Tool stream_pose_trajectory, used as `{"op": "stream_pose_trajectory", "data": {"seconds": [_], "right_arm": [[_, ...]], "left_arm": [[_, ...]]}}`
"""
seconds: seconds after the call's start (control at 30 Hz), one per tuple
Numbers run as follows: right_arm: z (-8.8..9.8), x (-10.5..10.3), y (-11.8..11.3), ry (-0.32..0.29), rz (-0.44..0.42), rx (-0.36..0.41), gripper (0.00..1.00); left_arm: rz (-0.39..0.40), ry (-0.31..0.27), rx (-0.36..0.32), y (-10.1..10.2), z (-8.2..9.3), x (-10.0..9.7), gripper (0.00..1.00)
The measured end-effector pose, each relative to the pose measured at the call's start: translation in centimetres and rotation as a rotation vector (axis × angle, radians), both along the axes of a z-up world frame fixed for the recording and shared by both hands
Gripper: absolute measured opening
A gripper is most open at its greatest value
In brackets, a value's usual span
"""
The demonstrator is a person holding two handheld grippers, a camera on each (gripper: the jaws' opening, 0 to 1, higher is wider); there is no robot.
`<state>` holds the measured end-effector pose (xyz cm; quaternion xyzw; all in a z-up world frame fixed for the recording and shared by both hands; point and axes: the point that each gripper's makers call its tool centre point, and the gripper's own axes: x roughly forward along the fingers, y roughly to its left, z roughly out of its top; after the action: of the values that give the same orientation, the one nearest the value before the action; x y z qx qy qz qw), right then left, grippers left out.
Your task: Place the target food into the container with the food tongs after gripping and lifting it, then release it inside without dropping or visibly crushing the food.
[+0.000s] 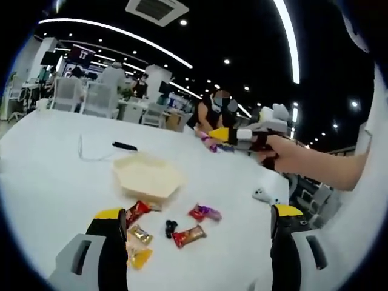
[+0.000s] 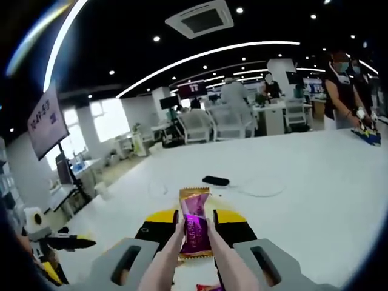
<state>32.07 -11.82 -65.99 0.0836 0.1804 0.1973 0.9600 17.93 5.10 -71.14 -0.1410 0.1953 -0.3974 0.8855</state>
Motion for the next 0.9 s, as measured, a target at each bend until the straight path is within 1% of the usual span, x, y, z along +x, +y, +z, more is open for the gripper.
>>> {"op": "stream_pose_trajectory", "data": {"seconds": [0.2,0.53,0.73,0.9], "right_arm": [[0.0,0.2,0.5,-0.004,0.008,0.002,0.22],[0.1,0.8,0.6,-0.008,0.002,0.014,0.22],[-0.3,1.2,1.0,-0.005,0.0,0.017,0.22],[-0.2,1.4,1.5,-0.01,0.005,0.016,0.22]], "left_arm": [[-0.003,0.006,0.013,0.1,-0.3,-0.1,0.99],[0.005,0.008,0.002,0.1,-0.1,0.0,0.99],[-0.003,0.011,0.008,0.0,-0.3,-0.1,0.99],[0.003,0.012,0.008,0.3,-0.3,0.1,0.99]]}}
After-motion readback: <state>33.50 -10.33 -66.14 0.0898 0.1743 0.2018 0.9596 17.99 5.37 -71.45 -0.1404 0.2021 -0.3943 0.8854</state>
